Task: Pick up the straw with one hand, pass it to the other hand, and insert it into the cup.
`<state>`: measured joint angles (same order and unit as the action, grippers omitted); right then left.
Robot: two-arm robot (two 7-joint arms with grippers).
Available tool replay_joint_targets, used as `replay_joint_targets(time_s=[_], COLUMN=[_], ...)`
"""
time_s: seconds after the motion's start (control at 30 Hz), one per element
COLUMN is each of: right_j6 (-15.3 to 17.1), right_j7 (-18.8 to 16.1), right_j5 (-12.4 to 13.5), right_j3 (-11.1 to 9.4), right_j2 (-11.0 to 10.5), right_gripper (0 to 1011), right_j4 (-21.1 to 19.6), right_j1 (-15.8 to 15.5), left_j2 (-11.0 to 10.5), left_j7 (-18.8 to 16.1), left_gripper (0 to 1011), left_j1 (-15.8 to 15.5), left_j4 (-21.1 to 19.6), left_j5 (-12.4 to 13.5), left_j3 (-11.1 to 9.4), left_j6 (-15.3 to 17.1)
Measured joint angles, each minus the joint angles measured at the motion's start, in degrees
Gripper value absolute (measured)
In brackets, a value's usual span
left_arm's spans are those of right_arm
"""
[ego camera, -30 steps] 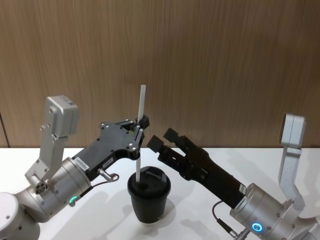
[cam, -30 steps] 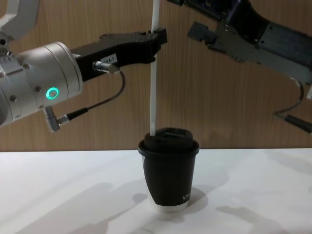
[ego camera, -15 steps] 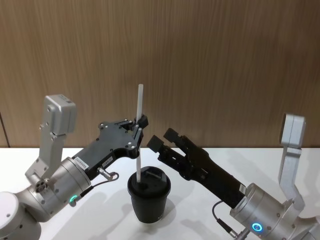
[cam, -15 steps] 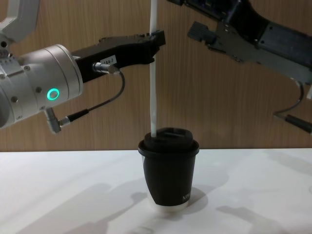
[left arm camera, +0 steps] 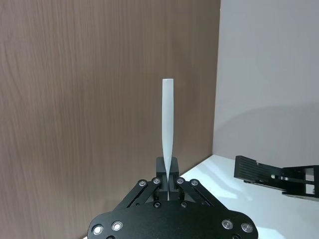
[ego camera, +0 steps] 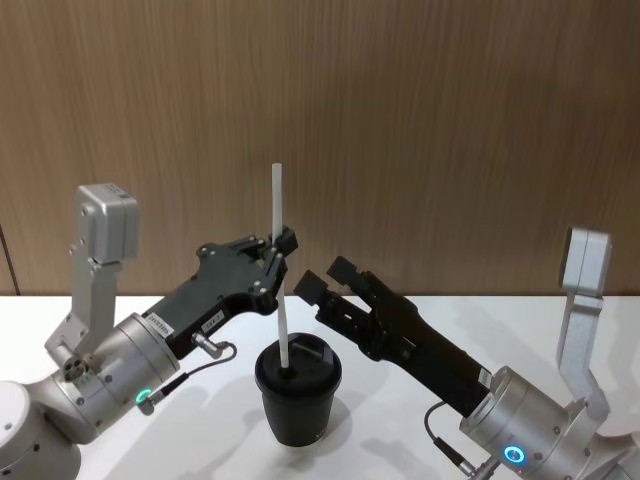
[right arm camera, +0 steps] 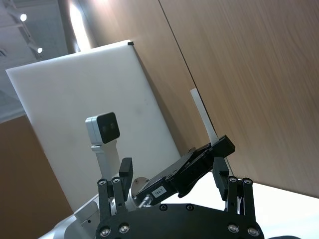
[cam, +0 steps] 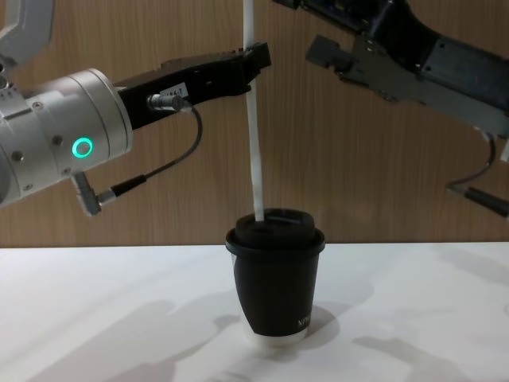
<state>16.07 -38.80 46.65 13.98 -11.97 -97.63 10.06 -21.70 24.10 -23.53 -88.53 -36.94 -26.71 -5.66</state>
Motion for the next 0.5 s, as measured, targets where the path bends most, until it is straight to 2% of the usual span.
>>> replay_joint_targets(time_s=[0.5], right_j6=[0.0], right_j7=[0.0], right_j5=[0.0], right_j3=[0.0], right_j2=[0.0], right_gripper=[1001], right_j4=[0.0], right_j1=[0.0], left_j2=[0.5], left_j7=[1.0], left_gripper=[14], left_j1=[0.5], left_j4=[0.7], left_j5=[-1.0], left_j3=[0.7], left_j6=[1.5])
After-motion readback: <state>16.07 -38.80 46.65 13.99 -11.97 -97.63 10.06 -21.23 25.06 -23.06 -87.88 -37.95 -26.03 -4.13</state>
